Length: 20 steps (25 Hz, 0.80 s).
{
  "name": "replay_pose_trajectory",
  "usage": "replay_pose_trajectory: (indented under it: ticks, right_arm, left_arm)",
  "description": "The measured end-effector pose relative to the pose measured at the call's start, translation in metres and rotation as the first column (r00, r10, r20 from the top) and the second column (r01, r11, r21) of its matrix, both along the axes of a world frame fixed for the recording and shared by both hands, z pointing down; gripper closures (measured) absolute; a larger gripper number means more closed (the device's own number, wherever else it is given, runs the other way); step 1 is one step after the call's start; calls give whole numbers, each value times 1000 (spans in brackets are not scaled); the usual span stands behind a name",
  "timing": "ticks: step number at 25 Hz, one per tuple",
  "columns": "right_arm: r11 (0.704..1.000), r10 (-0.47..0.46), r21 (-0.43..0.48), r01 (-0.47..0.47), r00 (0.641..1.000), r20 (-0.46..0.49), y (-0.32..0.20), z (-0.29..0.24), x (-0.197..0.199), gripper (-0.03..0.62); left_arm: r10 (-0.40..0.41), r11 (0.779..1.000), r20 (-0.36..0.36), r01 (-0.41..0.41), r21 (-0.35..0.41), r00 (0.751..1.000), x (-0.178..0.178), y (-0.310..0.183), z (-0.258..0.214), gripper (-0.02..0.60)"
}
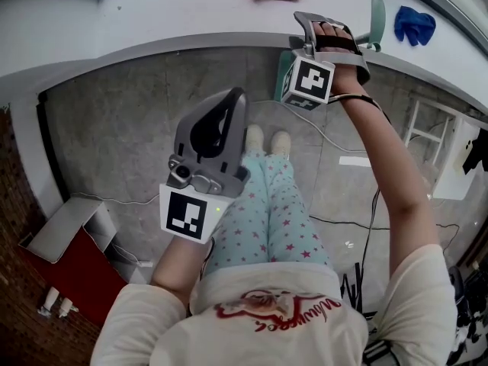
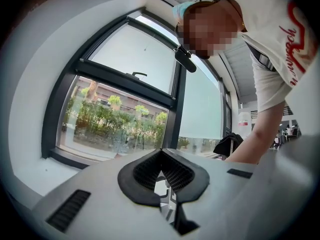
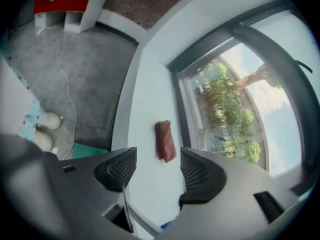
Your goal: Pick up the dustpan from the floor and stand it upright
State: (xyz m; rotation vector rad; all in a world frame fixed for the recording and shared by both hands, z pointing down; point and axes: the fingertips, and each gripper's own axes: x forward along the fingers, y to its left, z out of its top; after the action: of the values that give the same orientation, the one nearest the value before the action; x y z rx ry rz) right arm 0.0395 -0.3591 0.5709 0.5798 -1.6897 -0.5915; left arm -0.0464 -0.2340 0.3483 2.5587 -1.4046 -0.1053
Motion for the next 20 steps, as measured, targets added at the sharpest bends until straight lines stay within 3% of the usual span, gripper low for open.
replay_pose_trajectory:
  ticks: [4, 8, 11, 14, 18, 20]
  right_arm:
    - [981, 154, 82, -175, 963, 221, 2, -57, 5, 311]
    - [944, 220, 125, -306, 863, 454, 13, -126, 7, 332]
    - [913, 207, 165, -374, 770, 603, 31, -182, 12, 503]
    - [876, 217, 171, -451, 686, 694, 53, -224, 26, 526]
    - [854, 204, 176, -490, 627, 752, 78, -269, 44, 557]
    - [843, 225, 142, -518, 580, 783, 91, -284, 55, 560]
  left_arm:
    - [-1, 1000, 2, 1, 23, 1000, 6, -5, -15, 563]
    - [-3, 998, 22, 2, 69, 1000, 4, -9, -31, 563]
    - [-12, 997, 21, 11, 74, 1000, 3, -11, -41, 563]
    - [10, 997, 21, -12, 81, 1000, 13, -9, -54, 563]
    - [59, 992, 10, -59, 116, 998, 36, -4, -80, 563]
    - [77, 990, -8, -75, 123, 997, 46, -2, -92, 563]
